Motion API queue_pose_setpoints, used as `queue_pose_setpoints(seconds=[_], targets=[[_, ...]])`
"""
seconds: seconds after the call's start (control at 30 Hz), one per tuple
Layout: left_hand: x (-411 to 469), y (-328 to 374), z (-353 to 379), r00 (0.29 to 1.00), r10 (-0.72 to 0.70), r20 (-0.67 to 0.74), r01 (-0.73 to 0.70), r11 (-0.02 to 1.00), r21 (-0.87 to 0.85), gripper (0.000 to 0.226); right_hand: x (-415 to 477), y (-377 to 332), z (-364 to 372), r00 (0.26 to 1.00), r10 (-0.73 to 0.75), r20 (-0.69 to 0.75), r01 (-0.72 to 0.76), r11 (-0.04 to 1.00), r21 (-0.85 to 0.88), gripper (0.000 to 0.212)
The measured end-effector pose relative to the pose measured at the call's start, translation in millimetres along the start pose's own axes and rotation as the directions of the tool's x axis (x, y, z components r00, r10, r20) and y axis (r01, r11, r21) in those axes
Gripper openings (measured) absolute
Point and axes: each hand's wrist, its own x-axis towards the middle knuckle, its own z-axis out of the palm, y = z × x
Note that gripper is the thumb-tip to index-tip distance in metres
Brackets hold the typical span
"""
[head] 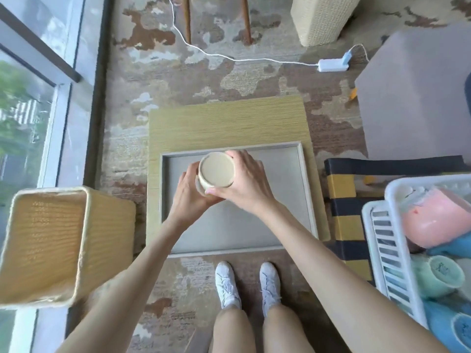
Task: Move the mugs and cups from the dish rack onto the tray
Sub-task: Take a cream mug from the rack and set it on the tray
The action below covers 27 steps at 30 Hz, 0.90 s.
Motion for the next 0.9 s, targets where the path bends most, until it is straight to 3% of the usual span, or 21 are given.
queue_pose_setpoints(seconds=[0.13,0.3,0.4,0.47,0.6,0.7,0.77,0.9], targets=[[3,-43,5,0.998,-0.032,-0.054,0.028,0.996,-0.082,0.082,9,18,30,0.997,-0.072,0.032,0.071,0.996,0.053,0.082],[8,-82,17,0.991,-0.055,-0.119,0.038,0.99,-0.138,0.08,14,52,46,0.999,-0.029,0.035,0.02,0.973,0.231,0.045],[15,-92,18,0.993,0.02,-0.118,-0.035,0.991,-0.126,0.08,17,62,54,1.0,-0.012,0.0,0.012,0.973,0.231,0.031],[19,-93,17,0.991,0.078,-0.108,-0.092,0.987,-0.133,0.082,19,61,61,1.0,-0.011,-0.006,0.012,0.971,0.237,0.031],[22,-88,5,0.951,0.273,-0.146,-0.286,0.955,-0.077,0.099,19,54,80,1.0,0.022,0.018,-0.028,0.889,0.457,0.039],[23,-86,-10,0.913,0.388,-0.124,-0.38,0.921,0.078,0.08,19,48,90,0.998,-0.024,-0.052,0.046,0.869,0.493,0.034],[21,-88,-15,0.908,0.397,-0.133,-0.376,0.913,0.157,0.072,19,44,93,0.997,-0.025,-0.07,0.059,0.843,0.534,0.033],[21,-95,-23,0.905,0.372,-0.204,-0.365,0.928,0.072,0.074,23,34,103,0.995,-0.064,-0.083,0.099,0.831,0.547,0.033]])
